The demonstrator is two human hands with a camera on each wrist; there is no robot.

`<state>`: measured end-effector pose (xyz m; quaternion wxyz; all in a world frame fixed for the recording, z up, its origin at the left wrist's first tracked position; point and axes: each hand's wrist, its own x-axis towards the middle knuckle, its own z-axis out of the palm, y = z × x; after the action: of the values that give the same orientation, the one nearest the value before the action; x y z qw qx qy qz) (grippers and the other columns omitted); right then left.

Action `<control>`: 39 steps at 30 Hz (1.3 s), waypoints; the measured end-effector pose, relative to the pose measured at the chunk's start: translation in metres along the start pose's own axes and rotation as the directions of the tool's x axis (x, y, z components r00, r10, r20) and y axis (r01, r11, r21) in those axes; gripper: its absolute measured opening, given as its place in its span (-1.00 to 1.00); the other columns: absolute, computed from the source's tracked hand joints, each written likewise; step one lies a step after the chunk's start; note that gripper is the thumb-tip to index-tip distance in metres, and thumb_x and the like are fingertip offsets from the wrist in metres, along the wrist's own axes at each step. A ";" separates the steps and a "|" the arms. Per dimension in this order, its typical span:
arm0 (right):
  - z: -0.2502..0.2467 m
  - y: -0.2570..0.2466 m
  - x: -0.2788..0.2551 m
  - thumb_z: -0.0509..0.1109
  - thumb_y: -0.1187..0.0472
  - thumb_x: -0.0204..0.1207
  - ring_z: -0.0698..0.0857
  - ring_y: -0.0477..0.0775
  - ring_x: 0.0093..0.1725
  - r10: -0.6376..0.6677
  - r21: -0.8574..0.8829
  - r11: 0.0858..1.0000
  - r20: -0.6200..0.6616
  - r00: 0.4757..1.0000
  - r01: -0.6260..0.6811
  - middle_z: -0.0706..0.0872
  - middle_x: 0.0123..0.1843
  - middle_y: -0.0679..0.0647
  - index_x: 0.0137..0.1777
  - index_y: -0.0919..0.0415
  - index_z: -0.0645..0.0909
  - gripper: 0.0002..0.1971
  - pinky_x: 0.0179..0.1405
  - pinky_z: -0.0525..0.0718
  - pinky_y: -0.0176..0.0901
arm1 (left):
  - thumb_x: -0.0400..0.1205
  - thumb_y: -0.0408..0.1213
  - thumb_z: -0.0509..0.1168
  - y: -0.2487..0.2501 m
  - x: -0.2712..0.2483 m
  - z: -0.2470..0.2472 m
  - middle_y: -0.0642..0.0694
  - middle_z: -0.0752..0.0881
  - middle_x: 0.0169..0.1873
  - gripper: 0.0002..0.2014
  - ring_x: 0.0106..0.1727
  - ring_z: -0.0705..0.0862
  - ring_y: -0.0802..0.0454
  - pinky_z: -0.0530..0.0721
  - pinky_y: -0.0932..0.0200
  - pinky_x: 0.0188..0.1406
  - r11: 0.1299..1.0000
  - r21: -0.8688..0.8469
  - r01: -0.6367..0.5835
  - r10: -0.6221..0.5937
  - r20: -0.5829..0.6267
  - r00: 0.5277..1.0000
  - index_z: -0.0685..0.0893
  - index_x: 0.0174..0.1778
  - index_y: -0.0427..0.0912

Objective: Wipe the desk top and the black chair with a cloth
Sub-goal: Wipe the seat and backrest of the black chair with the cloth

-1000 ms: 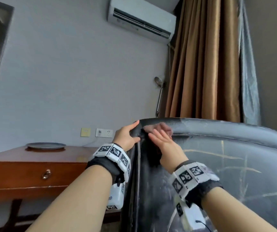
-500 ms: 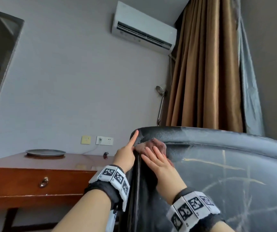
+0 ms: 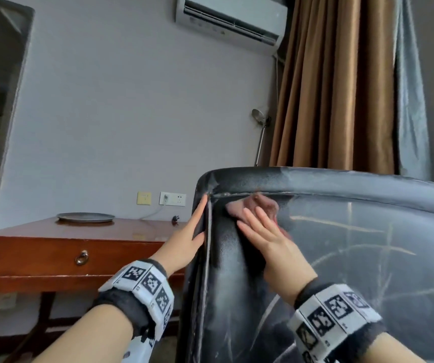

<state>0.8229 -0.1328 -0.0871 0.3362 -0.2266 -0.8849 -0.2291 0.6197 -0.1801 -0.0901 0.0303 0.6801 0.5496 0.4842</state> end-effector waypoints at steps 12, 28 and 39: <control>-0.023 -0.036 0.102 0.15 0.47 0.48 -0.10 0.04 0.66 -0.012 -0.030 0.999 0.064 0.998 0.014 0.01 0.67 -0.08 0.66 0.08 -0.04 -0.22 0.58 0.13 -0.09 | 0.75 -0.18 0.05 -0.010 0.000 0.004 -0.17 0.49 0.45 -0.18 0.14 0.69 -0.14 0.63 0.06 0.14 0.988 0.054 0.144 -0.139 -0.093 0.986 -0.60 0.45 0.22; 0.050 -0.072 0.007 0.04 0.11 0.35 0.76 -0.14 -0.19 -0.304 -0.094 0.941 0.194 0.933 0.327 0.74 -0.32 -0.23 -0.36 -0.10 0.78 -0.58 -0.04 0.68 -0.27 | 0.68 -0.59 -0.03 -0.042 -0.034 -0.029 -0.16 0.31 0.58 -0.37 0.59 0.30 0.02 0.18 0.30 0.49 0.934 0.147 0.327 -0.327 -0.022 0.945 0.05 0.67 -0.08; 0.040 -0.031 -0.062 -0.05 0.32 0.54 0.30 0.14 0.58 -0.195 -0.128 0.971 0.074 0.978 0.203 0.54 0.47 0.06 0.40 0.09 0.57 -0.47 0.50 0.37 -0.08 | 0.67 -0.61 -0.01 0.018 -0.023 -0.002 0.20 -0.14 0.60 -0.29 0.62 -0.21 0.30 -0.21 0.38 0.59 0.876 0.431 -0.215 0.252 -0.030 0.967 -0.10 0.63 0.03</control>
<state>0.8278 -0.1502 -0.1647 0.2685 -0.1659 -0.8954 -0.3141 0.6332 -0.2061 -0.0928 -0.2002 0.7104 0.5565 0.3816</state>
